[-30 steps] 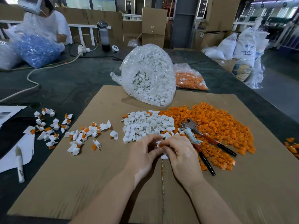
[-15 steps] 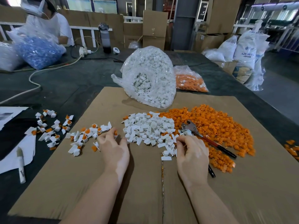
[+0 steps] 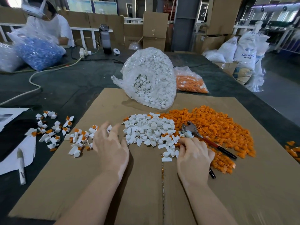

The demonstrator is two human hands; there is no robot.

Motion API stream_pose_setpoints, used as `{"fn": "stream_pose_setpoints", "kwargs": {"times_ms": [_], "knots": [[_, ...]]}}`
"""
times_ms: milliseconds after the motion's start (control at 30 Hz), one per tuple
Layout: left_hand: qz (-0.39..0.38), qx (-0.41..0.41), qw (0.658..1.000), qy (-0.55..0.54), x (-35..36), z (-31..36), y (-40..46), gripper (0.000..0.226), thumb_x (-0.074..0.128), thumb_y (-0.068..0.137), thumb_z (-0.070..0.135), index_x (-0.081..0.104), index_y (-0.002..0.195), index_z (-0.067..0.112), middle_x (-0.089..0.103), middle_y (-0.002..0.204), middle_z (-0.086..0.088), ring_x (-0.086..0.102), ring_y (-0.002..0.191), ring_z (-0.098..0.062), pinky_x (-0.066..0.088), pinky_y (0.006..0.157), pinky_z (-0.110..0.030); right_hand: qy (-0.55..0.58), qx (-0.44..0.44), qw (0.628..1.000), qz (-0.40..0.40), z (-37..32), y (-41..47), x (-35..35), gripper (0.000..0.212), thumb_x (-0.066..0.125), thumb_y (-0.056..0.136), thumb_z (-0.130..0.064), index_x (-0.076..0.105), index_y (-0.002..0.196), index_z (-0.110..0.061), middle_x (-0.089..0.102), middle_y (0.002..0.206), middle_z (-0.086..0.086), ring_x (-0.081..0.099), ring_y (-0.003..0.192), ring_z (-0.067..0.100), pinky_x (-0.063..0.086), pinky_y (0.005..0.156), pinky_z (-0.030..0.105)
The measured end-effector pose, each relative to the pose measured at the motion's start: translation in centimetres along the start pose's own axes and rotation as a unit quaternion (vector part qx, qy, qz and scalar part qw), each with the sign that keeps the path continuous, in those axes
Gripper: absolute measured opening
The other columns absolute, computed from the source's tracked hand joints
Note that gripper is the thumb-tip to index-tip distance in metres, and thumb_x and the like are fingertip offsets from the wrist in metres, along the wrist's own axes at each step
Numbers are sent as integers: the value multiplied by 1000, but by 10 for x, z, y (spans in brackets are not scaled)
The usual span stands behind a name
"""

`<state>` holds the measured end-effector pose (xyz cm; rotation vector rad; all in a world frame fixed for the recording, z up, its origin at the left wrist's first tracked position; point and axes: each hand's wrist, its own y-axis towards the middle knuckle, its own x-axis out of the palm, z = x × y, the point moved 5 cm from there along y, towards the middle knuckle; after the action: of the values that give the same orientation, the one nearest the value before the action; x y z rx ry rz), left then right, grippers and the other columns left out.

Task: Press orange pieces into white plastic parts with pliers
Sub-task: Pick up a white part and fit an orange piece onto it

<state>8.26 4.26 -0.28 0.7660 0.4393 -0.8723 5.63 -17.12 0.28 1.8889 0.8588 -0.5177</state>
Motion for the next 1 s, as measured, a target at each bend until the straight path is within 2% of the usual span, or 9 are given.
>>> {"fn": "stream_pose_setpoints", "kwargs": {"times_ms": [100,233,333,400,500,567,733,900,1000], "knots": [[1,84,996,43,3,12,-5,22,67,84,19,70,105,22,52,111,2,26,106,-12,14,89,-27,-9,-5,1000,4,-1,0,0,21,74,69,8,71,80,-9,65,75,4,59,71,30,39,72,43],[-79,77,988,113,19,15,-5,25,56,88,45,66,107,33,42,110,11,24,104,-11,5,72,-21,-15,-12,1000,9,-2,-1,0,20,73,69,8,71,78,-10,65,75,4,58,70,29,38,71,41],[-102,88,983,121,26,16,-6,24,60,86,45,64,107,34,42,108,12,22,102,-9,7,72,-23,-17,-16,1000,11,-2,-1,0,22,74,68,9,71,77,-10,65,74,3,58,69,28,39,70,42],[-103,91,988,66,25,18,-6,20,65,85,35,63,104,29,47,103,13,29,105,-11,11,75,-20,-20,-17,1000,13,-2,0,0,22,75,67,9,71,77,-10,65,73,3,58,68,29,40,69,42],[-114,114,986,-32,25,28,-9,10,67,85,17,61,90,23,50,85,15,38,91,-11,20,71,-16,-26,-21,999,16,-2,-1,1,21,75,67,8,71,77,-10,65,74,4,58,68,29,39,70,42],[-129,128,981,-75,28,37,-14,12,67,85,12,63,93,19,45,82,16,43,87,-11,24,69,-13,-30,-22,999,13,-2,0,2,19,75,69,6,71,78,-11,65,75,3,58,70,29,37,72,40],[-173,161,964,-125,40,63,-31,26,55,93,20,65,116,17,40,90,9,47,87,-8,31,74,-2,-24,-25,999,22,-2,2,1,18,74,71,4,71,79,-11,66,76,2,59,72,28,24,73,34],[-219,139,955,-144,47,57,-30,16,55,93,25,66,101,16,39,85,16,45,78,1,32,69,-1,-56,12,997,45,11,14,-17,13,71,77,0,72,85,-10,68,81,6,60,79,30,30,81,42],[-233,120,953,-150,48,53,-28,5,57,92,24,61,91,22,41,84,17,46,77,0,32,67,-1,-161,81,983,-38,25,29,-25,22,58,84,-2,70,96,-16,63,89,3,52,91,27,20,84,39]]}}
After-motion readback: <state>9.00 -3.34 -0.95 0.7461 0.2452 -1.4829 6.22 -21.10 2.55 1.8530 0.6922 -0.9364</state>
